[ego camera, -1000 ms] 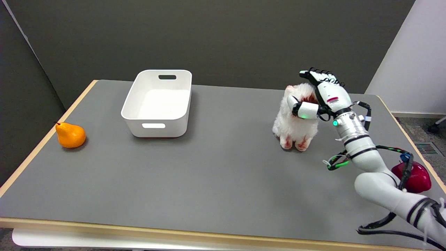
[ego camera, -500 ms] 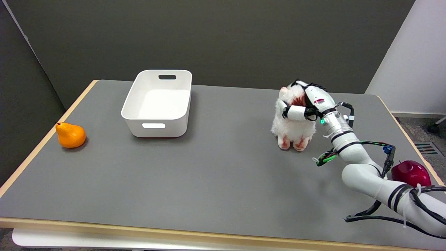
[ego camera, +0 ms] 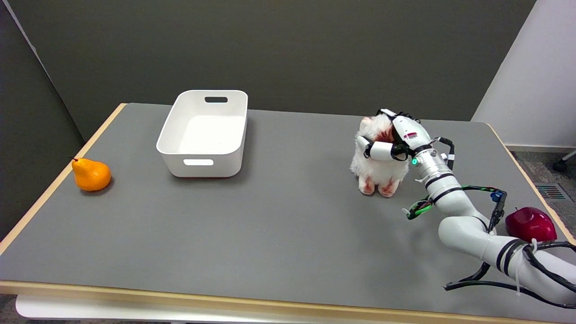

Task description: Pick up the plush toy.

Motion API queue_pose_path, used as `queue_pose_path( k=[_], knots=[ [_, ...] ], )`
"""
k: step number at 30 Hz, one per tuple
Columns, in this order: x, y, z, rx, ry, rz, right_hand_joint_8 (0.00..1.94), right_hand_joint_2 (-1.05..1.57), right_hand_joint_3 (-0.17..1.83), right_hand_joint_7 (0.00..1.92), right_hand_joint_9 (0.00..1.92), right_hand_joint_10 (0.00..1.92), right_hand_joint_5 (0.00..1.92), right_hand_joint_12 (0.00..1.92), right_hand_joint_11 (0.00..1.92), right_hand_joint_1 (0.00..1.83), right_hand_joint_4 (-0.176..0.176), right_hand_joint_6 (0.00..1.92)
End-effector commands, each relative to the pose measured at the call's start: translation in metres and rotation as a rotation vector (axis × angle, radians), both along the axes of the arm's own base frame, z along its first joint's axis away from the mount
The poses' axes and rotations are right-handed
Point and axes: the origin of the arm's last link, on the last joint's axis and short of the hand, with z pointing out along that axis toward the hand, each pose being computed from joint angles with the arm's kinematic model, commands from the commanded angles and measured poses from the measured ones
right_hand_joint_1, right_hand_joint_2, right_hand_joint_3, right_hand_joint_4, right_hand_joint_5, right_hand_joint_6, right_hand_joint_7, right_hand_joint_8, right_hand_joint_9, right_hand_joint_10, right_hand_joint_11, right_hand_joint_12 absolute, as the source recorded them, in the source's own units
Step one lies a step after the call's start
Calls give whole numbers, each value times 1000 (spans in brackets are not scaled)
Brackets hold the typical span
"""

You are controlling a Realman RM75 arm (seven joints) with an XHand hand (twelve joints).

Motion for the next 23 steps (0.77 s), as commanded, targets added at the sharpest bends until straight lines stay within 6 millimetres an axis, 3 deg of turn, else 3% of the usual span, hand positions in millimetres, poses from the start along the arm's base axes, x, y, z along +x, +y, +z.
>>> queue_pose_path(
  k=[1,9,12,14,21,23],
  knots=[
    [45,-2,-28,140,-129,257,1941,1240,495,349,788,1921,434,1921,456,761,-28,1921],
    [111,-29,-88,352,16,422,1941,1243,489,311,764,1921,433,1921,399,769,-40,1921],
    [129,-43,-110,419,-7,463,1941,1261,460,314,757,1921,424,1921,399,764,-41,1921],
    [137,-54,-113,427,11,471,1941,1269,446,314,755,1921,419,1921,392,762,-42,1921],
    [172,-84,-170,561,-13,544,1941,1266,456,267,719,1921,414,1921,271,789,-77,1921],
    [182,-93,-195,613,-17,564,1941,1270,451,263,714,1921,412,1921,260,789,-80,1921]
  ],
)
